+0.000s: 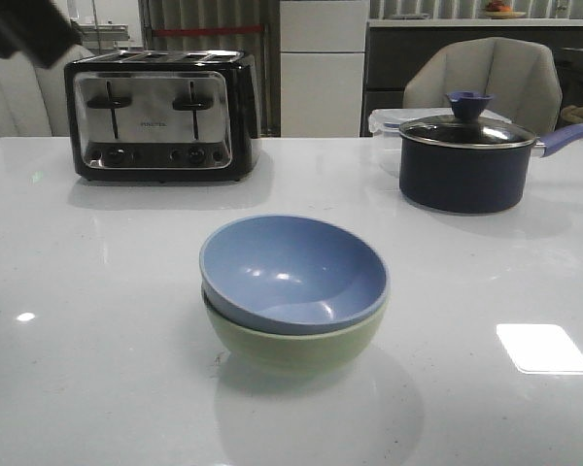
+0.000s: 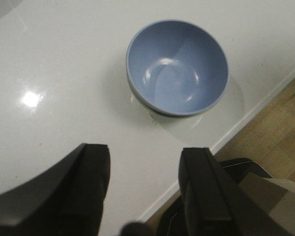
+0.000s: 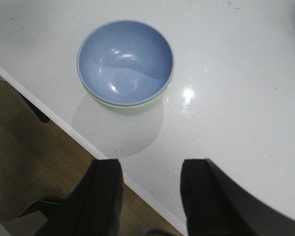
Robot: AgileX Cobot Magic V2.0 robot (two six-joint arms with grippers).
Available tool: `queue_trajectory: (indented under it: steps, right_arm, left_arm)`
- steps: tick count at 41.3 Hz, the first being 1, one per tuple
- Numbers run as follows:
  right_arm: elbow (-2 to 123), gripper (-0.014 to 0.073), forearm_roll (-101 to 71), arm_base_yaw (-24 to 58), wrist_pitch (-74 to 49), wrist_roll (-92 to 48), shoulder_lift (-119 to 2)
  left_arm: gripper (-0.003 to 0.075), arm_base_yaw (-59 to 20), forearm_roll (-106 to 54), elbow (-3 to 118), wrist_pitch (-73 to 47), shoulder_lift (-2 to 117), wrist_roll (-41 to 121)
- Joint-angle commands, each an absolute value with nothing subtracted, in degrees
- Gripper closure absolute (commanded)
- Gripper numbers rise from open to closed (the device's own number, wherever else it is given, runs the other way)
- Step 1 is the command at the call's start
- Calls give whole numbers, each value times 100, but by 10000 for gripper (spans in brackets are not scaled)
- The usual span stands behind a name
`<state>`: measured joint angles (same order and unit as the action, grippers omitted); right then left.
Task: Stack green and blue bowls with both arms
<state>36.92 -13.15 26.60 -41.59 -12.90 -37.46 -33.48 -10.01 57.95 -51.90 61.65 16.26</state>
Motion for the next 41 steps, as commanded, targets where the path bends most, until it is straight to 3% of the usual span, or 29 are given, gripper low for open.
queue_trajectory:
  steps: [1, 12, 18, 27, 39, 41]
  right_arm:
    - [3844, 194, -1332, 2652, -3795, -1360, -3740]
    - [3844, 194, -1293, 2643, -3888, -1360, -3740]
    - [3844, 194, -1164, 2596, -3924, -1070, -3740]
    - [3844, 203, -1014, 2415, -3986, -934, -3740]
    - [3844, 550, -1001, 2415, -4016, -934, -3740]
    - [3844, 565, -1001, 2415, -4010, -934, -3740]
  left_arm:
    - [323, -3398, -1036, 5445, -4942, 5405, 1620]
    - [329, -3398, -384, 4490, -4917, 4056, 719]
    - [329, -3398, 469, 4383, -4902, 3819, -491]
    - [354, -3398, 458, 4383, -4763, 3819, -502]
    - [601, -3398, 458, 4383, -4523, 3819, -502]
    - [631, -3398, 458, 4370, -4483, 3819, -502]
